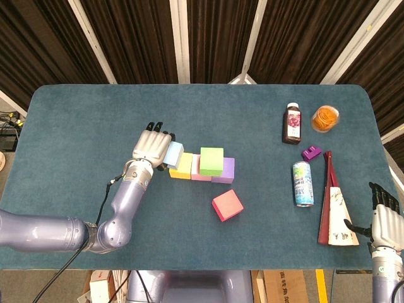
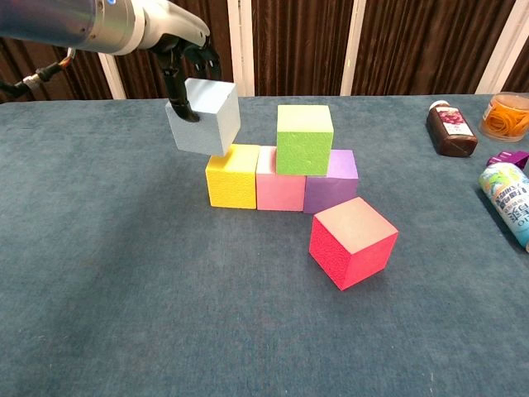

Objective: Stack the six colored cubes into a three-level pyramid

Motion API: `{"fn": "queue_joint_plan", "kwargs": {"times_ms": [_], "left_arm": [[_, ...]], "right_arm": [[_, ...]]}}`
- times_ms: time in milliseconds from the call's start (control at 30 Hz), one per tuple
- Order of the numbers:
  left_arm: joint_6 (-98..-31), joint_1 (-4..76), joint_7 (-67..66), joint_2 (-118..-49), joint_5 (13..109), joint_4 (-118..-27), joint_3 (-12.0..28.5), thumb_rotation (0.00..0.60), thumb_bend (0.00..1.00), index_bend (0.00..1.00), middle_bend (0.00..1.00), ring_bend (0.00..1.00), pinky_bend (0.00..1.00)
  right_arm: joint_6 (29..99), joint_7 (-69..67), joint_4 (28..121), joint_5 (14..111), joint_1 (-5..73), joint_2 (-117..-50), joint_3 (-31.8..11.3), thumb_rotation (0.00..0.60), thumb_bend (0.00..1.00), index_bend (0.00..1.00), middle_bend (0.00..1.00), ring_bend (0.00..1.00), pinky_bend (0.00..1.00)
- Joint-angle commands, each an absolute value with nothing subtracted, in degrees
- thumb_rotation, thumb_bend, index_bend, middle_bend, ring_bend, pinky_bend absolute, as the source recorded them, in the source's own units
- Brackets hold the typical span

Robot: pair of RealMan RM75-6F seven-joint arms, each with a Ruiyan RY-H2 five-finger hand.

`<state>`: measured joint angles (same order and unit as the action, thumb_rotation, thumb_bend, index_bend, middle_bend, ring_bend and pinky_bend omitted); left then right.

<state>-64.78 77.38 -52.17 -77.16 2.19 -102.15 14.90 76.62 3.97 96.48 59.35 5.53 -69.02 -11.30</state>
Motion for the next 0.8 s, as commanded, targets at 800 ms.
{"fn": "queue_joint_plan", "kwargs": {"times_ms": [800], "left_arm": [[-70.6, 80.3, -55.1, -82.6, -4.8, -101.0, 19.7, 0.600, 0.38, 0.34, 0.30, 0.00, 0.00]], "right_arm": [[75.9, 2.6, 95.9, 59.3, 5.4, -68.5, -11.6, 0.600, 0.20, 0.06, 0.08, 0.03, 0.00]]}}
